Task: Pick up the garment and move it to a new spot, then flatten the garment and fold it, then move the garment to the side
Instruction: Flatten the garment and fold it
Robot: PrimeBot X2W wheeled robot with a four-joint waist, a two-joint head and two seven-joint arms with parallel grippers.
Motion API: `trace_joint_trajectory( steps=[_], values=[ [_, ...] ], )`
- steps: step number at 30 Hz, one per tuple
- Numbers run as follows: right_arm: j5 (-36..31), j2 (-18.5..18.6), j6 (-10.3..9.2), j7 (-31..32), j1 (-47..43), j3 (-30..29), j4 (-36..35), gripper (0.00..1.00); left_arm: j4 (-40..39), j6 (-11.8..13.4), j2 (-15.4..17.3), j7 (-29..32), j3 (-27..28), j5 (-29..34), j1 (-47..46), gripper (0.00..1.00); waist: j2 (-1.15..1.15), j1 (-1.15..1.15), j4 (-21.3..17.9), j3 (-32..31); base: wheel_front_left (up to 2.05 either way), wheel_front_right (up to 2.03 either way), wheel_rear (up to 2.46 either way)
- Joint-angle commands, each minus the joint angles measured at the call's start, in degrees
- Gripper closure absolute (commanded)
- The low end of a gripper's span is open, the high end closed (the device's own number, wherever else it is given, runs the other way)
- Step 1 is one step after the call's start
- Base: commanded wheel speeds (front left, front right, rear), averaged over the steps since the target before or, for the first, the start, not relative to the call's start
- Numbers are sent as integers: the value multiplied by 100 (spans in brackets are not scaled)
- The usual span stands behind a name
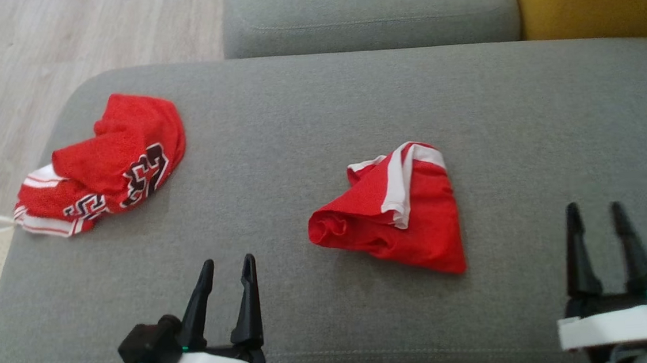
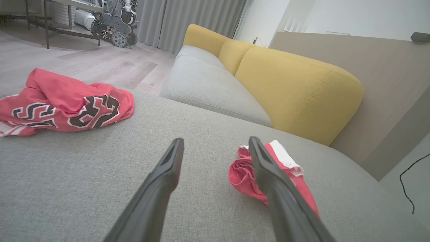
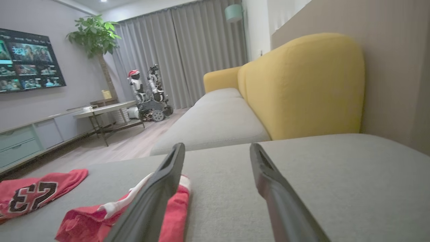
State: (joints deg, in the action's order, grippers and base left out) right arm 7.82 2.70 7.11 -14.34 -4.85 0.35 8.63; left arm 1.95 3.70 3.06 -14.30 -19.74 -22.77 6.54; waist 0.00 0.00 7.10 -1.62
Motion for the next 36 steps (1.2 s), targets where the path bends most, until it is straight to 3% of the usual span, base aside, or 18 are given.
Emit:
trace_joint_trajectory(
  steps=[1,7,12,20,30,36],
  values=[
    [8,19,37,-52,182,223,-131,100,-170,-26,-18,-70,147,36,-233,0,0,0,78,39,0,0,0],
    [-54,18,37,-9,440,733,273,100,-51,-105,-18,-70,22,58,-311,0,0,0,452,323,0,0,0],
    [-197,18,37,303,976,1093,1089,100,33,-178,-18,-70,-49,52,-437,0,0,0,830,600,0,0,0],
    [-320,18,37,550,1766,1039,2407,100,68,-185,-18,-70,-89,-15,-616,0,0,0,1293,885,0,0,0],
    [-490,18,37,229,2047,600,3112,100,93,-156,-18,-70,-113,-68,-625,0,0,0,1363,926,0,0,0],
    [-498,18,37,201,2168,764,3364,100,122,-164,-18,-70,-185,-88,-688,0,0,0,1333,986,0,0,0]
  ],
)
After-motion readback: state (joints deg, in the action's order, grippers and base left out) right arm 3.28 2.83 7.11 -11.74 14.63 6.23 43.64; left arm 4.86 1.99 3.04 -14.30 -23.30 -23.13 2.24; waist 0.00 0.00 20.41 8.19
